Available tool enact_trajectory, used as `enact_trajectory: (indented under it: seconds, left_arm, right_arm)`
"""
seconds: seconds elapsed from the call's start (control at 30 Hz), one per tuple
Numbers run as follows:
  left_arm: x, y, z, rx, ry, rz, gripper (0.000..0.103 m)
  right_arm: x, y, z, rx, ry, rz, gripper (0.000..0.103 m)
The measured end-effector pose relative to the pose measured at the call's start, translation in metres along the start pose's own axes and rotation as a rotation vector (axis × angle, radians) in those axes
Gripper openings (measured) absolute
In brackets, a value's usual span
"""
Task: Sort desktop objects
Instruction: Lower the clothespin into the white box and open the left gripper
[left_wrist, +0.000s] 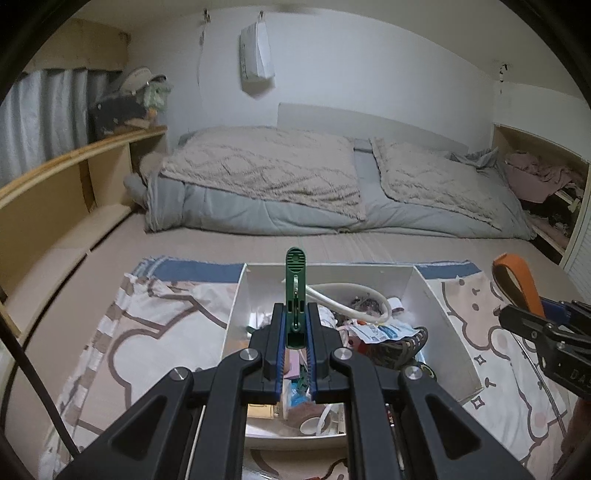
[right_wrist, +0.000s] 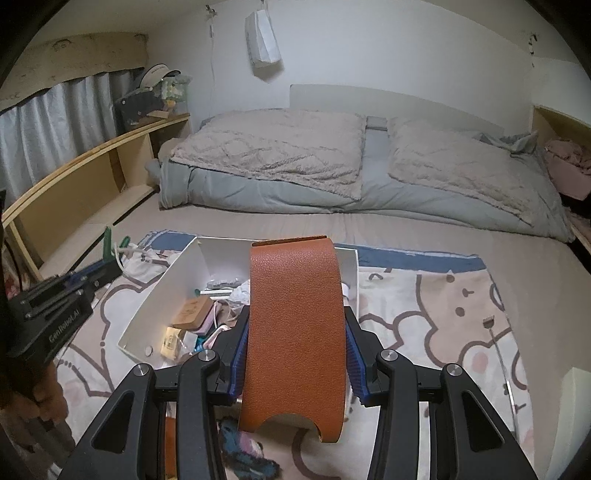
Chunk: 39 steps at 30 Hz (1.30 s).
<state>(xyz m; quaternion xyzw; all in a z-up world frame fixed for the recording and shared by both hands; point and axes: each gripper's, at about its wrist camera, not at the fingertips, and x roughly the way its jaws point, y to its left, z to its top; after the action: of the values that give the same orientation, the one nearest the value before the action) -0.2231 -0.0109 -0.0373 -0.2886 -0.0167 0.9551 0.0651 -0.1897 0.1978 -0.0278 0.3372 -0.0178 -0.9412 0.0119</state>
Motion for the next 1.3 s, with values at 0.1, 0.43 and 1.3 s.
enact_trajectory:
  seconds: [0.1,0.43,1.3]
  left_arm:
    - [0.012,0.003,-0.002,-0.007,0.017,-0.003,0.010]
    - [0.050,0.028,-0.004,-0.086,0.065,-0.013,0.010]
    - [0.109,0.023,-0.035,-0.078,0.275,0.011,0.010]
  right_arm:
    - [0.013,0.001,0.001,0.010,0.012,0.001,0.045]
    - [0.056,-0.005,0.002,0.061,0.060,0.003,0.045]
    - [0.095,0.002,0.011,0.071,0.115,0.025,0.045]
